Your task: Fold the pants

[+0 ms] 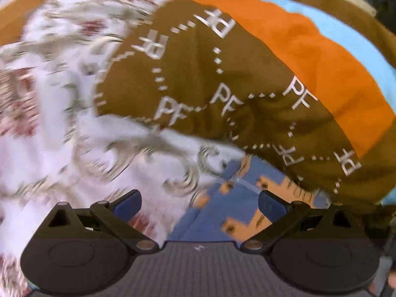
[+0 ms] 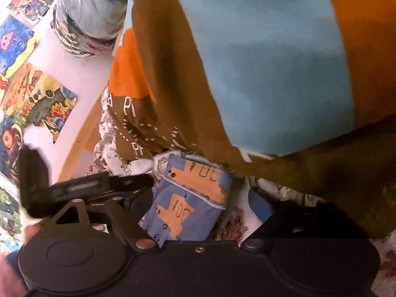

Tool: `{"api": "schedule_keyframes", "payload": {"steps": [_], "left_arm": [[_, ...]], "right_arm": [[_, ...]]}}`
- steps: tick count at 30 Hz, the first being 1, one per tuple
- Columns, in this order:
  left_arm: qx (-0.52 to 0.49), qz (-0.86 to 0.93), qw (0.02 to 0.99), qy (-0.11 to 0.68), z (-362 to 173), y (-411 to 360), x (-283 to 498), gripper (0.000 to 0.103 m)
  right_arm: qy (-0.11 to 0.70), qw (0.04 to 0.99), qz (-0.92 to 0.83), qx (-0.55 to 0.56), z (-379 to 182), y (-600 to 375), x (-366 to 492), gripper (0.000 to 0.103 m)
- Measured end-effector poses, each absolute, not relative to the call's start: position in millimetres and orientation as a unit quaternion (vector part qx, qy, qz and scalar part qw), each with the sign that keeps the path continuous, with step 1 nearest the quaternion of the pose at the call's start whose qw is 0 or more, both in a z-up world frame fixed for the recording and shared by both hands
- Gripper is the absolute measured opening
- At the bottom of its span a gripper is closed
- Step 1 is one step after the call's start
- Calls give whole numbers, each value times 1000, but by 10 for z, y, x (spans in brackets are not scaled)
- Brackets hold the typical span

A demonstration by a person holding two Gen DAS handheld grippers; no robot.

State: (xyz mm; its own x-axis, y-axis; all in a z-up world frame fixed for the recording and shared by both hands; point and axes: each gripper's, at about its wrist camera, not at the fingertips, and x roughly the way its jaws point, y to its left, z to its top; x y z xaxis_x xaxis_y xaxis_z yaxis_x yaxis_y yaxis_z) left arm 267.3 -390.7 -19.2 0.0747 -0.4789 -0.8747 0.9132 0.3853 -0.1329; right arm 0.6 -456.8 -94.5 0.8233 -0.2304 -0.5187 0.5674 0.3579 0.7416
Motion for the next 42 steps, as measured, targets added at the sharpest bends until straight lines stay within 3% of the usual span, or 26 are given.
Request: {"api": "schedule_keyframes", "payload": {"steps": [3,5,6,8,12,14,19,26,30,32,33,34,37,42], "left_arm": [[271,-525,665,457,-313,-4132,2666,92],[288,-543,645,454,-374,-4228,2636,77],[292,-551,636,454,-396,-4266,2620,74],[293,-572,616,455,-421,-4319,2587,47],[299,-587,602,450,-407,-4394,2514,27],[305,-595,604,434,-375,-4366,2467,22],[280,-601,633,400,-277,-4120,2394,19],[271,-603,647,380,-209,-3906,2338,19],[282,-599,646,381,-245,-3953,2301,19],[284,-598,645,382,-275,-3968,2295,19],[277,-602,645,381,-251,-3962,2334,19],[276,-601,645,382,-264,-3956,2333,19],[272,-600,647,385,-276,-3946,2358,20],[246,-594,663,384,-214,-3975,2481,20]], "right_arm": [[167,804,-244,515,-953,-4558,21,72],[166,802,-247,518,-963,-4548,34,68],[168,800,-250,519,-969,-4550,39,65],[166,795,-254,525,-983,-4558,29,61],[168,786,-266,532,-1005,-4567,13,52],[171,786,-270,529,-1014,-4563,8,52],[174,793,-270,518,-1003,-4552,37,59],[174,794,-269,517,-1028,-4591,85,57],[180,793,-254,524,-1064,-4612,76,45],[180,785,-249,538,-1105,-4650,76,31],[179,777,-249,549,-1133,-4671,65,18],[175,769,-249,562,-1163,-4691,47,14],[163,773,-241,564,-1120,-4680,29,10],[151,835,-230,477,-825,-4479,73,10]]}}
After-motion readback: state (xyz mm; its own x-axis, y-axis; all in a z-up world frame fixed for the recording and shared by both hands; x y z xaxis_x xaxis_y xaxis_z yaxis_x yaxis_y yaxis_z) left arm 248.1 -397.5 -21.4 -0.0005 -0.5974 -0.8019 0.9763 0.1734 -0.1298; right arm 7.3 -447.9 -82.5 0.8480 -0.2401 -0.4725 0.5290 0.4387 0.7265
